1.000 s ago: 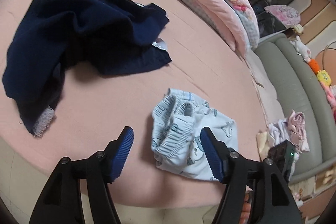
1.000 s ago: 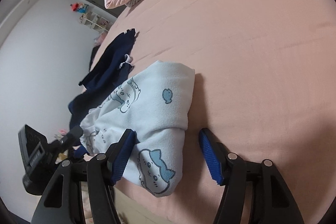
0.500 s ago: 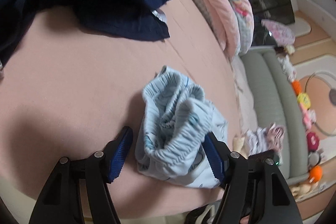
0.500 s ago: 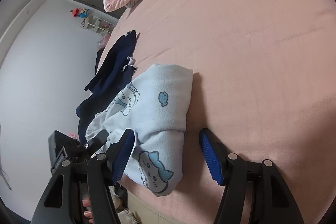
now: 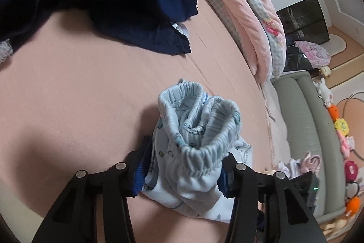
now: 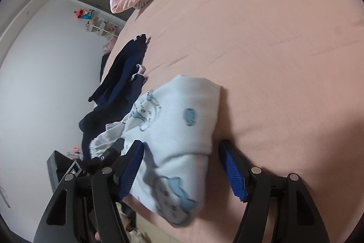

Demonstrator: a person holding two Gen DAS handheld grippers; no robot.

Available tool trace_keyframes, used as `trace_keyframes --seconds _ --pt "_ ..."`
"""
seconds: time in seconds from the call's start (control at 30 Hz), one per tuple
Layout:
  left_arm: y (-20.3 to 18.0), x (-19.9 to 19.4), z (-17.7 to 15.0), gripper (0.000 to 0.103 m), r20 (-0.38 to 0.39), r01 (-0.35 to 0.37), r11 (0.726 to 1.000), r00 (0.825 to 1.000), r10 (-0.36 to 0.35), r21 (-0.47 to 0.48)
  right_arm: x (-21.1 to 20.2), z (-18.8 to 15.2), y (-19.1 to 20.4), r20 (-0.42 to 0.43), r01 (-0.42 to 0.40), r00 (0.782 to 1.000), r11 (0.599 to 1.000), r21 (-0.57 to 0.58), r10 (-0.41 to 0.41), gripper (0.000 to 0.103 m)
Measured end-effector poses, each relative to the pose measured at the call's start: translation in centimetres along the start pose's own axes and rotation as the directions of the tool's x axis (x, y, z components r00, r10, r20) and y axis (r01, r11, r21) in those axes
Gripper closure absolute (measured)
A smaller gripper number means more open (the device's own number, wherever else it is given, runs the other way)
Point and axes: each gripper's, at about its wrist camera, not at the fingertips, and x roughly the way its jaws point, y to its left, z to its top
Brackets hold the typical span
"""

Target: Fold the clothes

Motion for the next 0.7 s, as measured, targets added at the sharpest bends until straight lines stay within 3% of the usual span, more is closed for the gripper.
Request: trace_keyframes --seconds 0.2,0.33,0.43,0.5,0.57,0.7 --pt "-0.9 0.3 -0.8 0.061 0.03 -0.076 0.99 0.997 0.073 0.115 0.6 -1.1 1.8 0.074 0.108 0.992 0.985 -0.137 -0.098 0.037" --pt "-1.7 0.6 -1.6 0.061 0.063 -0.139 0.968 0.99 0.129 0.208 1.1 -2.5 3.5 0.138 0.251 0.966 0.915 -0.316 -0.217 0.047" --pt "-2.3 0.6 -2.2 0.061 0.105 -0.181 0.946 0.982 0.158 0.267 1.1 -3.0 3.8 0.161 0.289 0.956 0.88 -0.377 -0.244 0.053" --pt "-2.3 0.4 -2.4 0.061 0.125 -0.184 0.944 0.98 0.154 0.275 1.0 -2.9 3.8 0.163 0.291 0.955 0.877 -0.383 -0.246 0.057" --pt "-1.9 0.1 -2.1 0.063 0.121 -0.149 0.959 0.985 0.122 0.242 0.7 -2.8 3.8 0.157 0.277 0.959 0.885 -0.375 -0.234 0.063" --pt "-1.4 -0.5 -1.6 0.068 0.104 -0.079 0.974 0.993 0.058 0.213 0.4 -3.2 4.6 0.176 0.289 0.956 0.854 -0.433 -0.235 0.068"
